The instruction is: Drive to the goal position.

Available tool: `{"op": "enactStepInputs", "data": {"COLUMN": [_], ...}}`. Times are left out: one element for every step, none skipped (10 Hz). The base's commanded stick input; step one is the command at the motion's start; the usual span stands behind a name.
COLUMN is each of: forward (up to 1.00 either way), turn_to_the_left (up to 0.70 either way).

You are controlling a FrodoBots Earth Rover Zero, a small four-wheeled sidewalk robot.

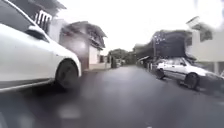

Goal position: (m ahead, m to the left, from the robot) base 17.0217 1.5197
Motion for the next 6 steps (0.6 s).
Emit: {"op": "enactStepInputs", "data": {"forward": [0.70,0.70,0.70,0.70,0.70,0.70], "turn_to_the_left": [0.00,0.00,0.00,0.05,0.29,-0.01]}}
